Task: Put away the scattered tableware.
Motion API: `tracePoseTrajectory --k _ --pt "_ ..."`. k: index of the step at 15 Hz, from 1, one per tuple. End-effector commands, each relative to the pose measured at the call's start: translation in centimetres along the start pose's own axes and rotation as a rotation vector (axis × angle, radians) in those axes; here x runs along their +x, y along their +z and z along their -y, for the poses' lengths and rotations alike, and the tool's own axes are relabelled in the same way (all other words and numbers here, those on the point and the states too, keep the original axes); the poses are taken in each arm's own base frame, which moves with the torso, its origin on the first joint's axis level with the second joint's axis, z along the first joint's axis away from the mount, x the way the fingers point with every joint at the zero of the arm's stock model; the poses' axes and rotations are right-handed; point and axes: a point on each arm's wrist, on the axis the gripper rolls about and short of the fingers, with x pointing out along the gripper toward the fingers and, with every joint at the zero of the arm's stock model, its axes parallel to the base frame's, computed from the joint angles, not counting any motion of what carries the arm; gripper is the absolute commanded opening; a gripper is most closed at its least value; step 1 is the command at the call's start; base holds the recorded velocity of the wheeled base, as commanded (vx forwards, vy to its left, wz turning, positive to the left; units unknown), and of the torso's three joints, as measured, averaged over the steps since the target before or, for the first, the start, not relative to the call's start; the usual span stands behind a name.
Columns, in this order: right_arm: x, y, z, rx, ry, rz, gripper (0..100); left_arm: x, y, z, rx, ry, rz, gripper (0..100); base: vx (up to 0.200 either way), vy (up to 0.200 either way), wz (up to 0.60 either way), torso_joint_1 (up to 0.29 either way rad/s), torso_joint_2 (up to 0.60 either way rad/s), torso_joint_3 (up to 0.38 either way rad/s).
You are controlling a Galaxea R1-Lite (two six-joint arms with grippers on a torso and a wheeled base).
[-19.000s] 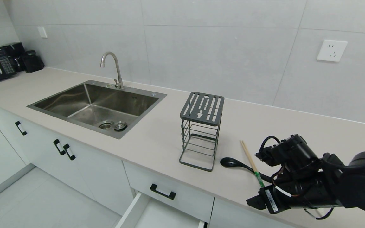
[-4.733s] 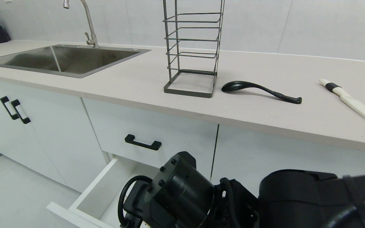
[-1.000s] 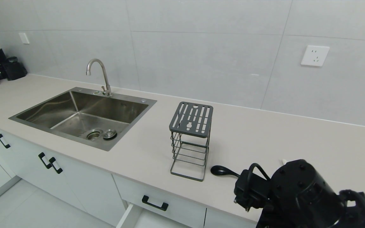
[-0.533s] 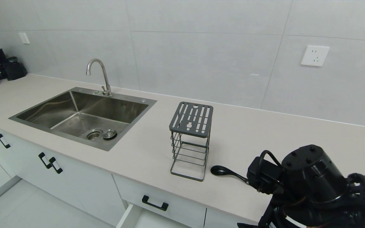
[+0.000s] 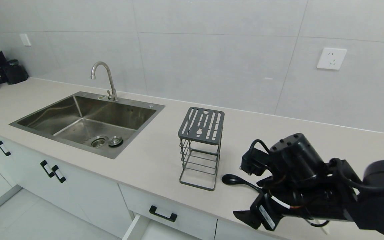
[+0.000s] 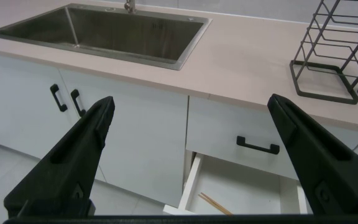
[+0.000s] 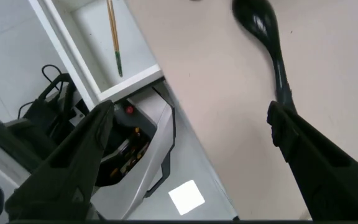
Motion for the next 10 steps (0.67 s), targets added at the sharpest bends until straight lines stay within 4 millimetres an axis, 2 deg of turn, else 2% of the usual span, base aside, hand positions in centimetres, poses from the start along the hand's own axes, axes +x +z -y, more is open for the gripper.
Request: tracePoseTrajectory --k 1,4,6,10 --pt "3.2 0.5 1.8 0.028 -0.035 -0.062 100 0.0 0.0 0.0 0.000 0.000 -0.001 100 0.000 0.000 0.00 0.000 0.00 0.000" --pt "4.7 -0.3 3.8 -0.007 -0.065 -0.122 100 0.0 0.0 0.0 0.000 0.000 -0.001 100 0.000 0.000 0.00 0.000 0.00 0.000" --pt "5.9 -0.2 4.9 -0.028 -0.079 -0.139 100 0.0 0.0 0.0 0.000 0.000 -0.001 100 0.000 0.000 0.00 0.000 0.00 0.000" --pt "8.1 -0.2 7.2 -0.050 -0.120 -0.082 100 0.0 0.0 0.0 0.000 0.000 -0.001 100 0.000 0.000 0.00 0.000 0.00 0.000"
